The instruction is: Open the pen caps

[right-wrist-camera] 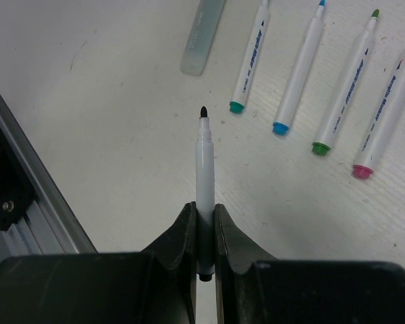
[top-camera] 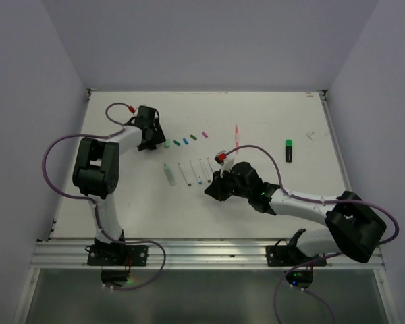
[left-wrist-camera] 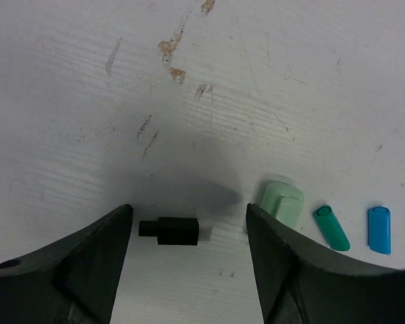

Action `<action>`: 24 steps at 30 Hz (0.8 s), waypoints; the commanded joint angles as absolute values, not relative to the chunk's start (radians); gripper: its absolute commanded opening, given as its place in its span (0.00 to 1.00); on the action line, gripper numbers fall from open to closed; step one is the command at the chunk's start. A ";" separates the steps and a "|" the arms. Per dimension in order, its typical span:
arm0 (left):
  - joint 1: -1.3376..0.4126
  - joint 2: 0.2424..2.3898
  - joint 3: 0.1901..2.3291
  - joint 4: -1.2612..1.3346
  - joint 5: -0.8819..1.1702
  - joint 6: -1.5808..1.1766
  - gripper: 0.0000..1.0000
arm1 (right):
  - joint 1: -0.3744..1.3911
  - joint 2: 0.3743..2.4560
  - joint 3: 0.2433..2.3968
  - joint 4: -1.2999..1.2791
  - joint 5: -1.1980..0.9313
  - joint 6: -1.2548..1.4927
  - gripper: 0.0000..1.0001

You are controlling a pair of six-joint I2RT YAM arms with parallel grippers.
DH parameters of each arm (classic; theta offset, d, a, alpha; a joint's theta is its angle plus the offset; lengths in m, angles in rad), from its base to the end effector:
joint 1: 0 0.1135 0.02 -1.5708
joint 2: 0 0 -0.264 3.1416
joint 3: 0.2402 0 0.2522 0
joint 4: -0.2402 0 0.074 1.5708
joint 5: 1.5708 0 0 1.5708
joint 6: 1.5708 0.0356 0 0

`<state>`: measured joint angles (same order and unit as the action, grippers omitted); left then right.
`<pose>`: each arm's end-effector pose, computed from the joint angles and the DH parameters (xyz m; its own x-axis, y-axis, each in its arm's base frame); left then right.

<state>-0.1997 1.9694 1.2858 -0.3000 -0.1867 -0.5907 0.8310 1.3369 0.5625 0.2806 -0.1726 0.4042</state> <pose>0.4038 -0.0750 0.1579 -0.7301 -0.4106 -0.5462 -0.3762 0.9088 -0.1802 0.1788 0.2050 0.1902 -0.6200 -0.1046 -0.7776 -0.6371 0.6456 0.4211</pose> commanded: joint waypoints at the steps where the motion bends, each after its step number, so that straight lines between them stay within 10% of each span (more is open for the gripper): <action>1: -0.199 2.023 1.284 -0.328 -0.166 -0.594 0.73 | 0.834 1.342 0.603 0.328 -0.196 0.420 0.00; 18: -0.195 1.688 1.201 -0.348 -0.090 -0.595 0.73 | 0.949 1.488 0.810 0.327 -0.109 0.489 0.00; 24: -0.143 1.476 1.218 -0.449 -0.126 -0.531 0.92 | 1.031 1.661 0.969 0.278 -0.002 0.532 0.00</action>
<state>-0.1837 1.5826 1.1950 -0.3870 -0.1150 -0.5755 1.0000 1.6073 0.8791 0.2909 -0.0750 0.4931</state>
